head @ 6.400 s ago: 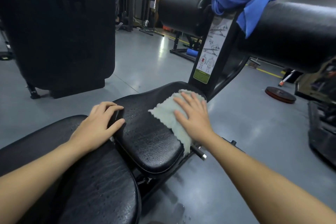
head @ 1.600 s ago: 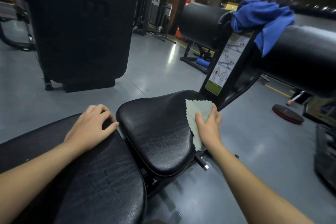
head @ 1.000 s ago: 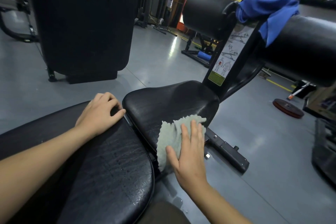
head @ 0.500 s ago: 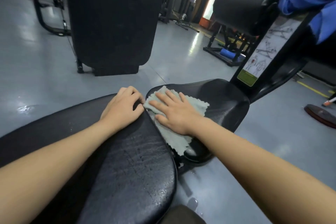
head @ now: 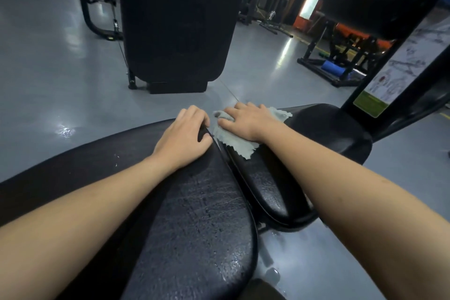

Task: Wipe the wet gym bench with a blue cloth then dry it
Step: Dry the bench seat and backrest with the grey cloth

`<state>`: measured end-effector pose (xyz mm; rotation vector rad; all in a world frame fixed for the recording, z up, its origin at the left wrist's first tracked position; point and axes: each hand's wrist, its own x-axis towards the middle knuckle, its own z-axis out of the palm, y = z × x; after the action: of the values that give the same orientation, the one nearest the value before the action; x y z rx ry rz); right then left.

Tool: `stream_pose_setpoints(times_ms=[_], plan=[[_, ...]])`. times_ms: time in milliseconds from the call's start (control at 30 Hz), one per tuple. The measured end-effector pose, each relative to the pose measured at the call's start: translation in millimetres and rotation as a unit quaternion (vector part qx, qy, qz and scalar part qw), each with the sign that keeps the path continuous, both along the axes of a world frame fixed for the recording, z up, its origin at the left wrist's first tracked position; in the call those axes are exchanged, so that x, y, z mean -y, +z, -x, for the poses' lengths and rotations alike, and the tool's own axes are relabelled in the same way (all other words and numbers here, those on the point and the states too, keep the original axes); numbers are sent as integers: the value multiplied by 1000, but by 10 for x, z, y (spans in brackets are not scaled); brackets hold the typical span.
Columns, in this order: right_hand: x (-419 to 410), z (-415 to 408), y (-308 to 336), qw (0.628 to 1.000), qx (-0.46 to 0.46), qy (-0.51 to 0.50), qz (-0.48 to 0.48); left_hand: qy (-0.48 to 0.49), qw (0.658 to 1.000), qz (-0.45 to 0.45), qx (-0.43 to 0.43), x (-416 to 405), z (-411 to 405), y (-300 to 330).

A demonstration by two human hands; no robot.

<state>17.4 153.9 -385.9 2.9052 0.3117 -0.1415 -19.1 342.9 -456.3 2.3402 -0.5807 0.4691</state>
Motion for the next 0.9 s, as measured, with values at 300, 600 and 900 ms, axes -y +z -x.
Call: stream_pose_setpoints(times_ms=[300, 600, 900], plan=[[398, 952, -10, 998, 19, 53, -15, -14, 1000, 10, -7, -28, 37, 21], [503, 1228, -86, 990, 66, 68, -100, -20, 1000, 23, 1, -52, 82, 55], [404, 1556, -37, 939, 123, 148, -286, 10, 1000, -9, 9, -501, 430, 132]])
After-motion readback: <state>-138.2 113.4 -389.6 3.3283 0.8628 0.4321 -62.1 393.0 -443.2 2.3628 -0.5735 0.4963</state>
